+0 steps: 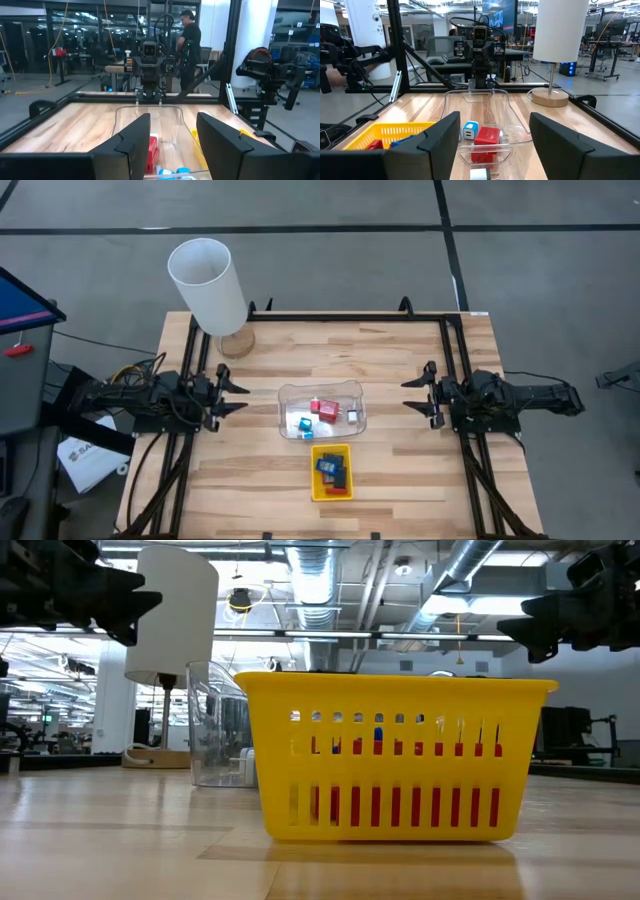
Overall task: Pick & Place Office items
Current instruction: Return to Home Position
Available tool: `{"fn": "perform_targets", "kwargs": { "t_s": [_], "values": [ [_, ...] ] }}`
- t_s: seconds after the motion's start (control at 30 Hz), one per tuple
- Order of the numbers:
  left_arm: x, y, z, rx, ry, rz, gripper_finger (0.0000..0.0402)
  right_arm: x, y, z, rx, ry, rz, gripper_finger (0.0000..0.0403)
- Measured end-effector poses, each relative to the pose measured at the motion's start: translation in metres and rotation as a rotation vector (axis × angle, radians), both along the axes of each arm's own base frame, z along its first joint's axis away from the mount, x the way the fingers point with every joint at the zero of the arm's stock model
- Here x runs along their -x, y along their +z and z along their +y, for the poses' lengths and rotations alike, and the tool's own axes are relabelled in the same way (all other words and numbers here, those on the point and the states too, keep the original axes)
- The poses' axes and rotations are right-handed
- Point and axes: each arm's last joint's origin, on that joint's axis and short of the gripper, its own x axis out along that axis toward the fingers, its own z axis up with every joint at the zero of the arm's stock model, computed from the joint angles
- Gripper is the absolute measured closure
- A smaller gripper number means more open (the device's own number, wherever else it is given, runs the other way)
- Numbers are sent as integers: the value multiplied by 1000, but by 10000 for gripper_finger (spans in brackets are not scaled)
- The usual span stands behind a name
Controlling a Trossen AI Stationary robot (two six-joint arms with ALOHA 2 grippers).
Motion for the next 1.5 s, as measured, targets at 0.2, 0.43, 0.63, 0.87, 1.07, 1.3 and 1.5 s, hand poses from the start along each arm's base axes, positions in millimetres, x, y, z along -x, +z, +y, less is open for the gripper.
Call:
{"fn": "perform_targets", "kwargs": {
  "t_s": [0.2,0.43,0.63,0.87,1.07,1.3,1.5],
  "values": [
    [-3,-2,0,-1,0,32,243,0,0,0,0,0,1,171],
    [-6,-6,0,-4,0,77,243,0,-1,0,0,0,5,171],
    [-9,-9,0,-6,0,113,243,0,0,0,0,0,5,171],
    [-11,-12,-1,-7,0,143,243,0,0,0,0,0,5,171],
    [-12,-14,-1,-8,0,164,243,0,0,0,0,0,4,171],
    [-12,-14,-1,-9,0,172,243,0,0,0,0,0,4,171],
    [-12,-14,-1,-8,0,172,243,0,0,0,0,0,4,171]
  ]
}}
